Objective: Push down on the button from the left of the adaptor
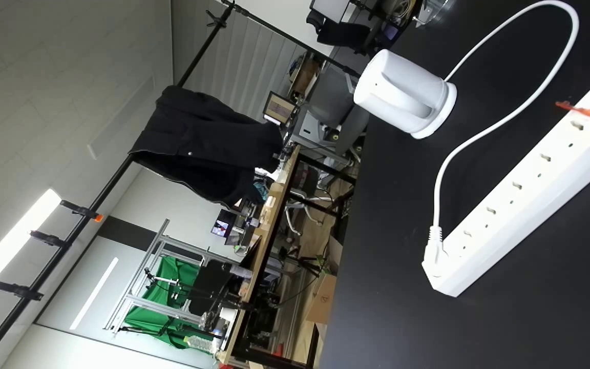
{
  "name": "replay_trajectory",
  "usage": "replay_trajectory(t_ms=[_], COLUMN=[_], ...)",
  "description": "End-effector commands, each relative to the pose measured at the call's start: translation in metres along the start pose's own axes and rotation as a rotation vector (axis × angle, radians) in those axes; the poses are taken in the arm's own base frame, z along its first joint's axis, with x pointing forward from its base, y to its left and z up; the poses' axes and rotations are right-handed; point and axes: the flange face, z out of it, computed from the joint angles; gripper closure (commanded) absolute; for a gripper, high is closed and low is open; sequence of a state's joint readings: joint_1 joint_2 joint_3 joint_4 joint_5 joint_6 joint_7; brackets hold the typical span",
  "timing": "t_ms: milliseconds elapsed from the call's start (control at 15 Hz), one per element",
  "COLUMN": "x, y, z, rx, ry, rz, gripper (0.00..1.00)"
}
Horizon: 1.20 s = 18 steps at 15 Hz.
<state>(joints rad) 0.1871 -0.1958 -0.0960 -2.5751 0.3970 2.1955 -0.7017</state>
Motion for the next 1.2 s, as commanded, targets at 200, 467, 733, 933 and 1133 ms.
replay_trajectory(t_ms=[200,467,733,933,1133], x=[0.001,0.004,0.010,0.015,0.015], y=[0.001,0.004,0.008,0.010,0.011], z=[-0.001,0.005,0.031,0.060,0.089], rx=[0.003,-0.017,-0.035,-0.005,0.038], ry=[-0.003,-0.001,0.006,-0.016,-0.057], rz=[0.000,0.014,-0.001,-0.003,-0.001], gripper=[0.95,1.00,1.00,1.00,1.00])
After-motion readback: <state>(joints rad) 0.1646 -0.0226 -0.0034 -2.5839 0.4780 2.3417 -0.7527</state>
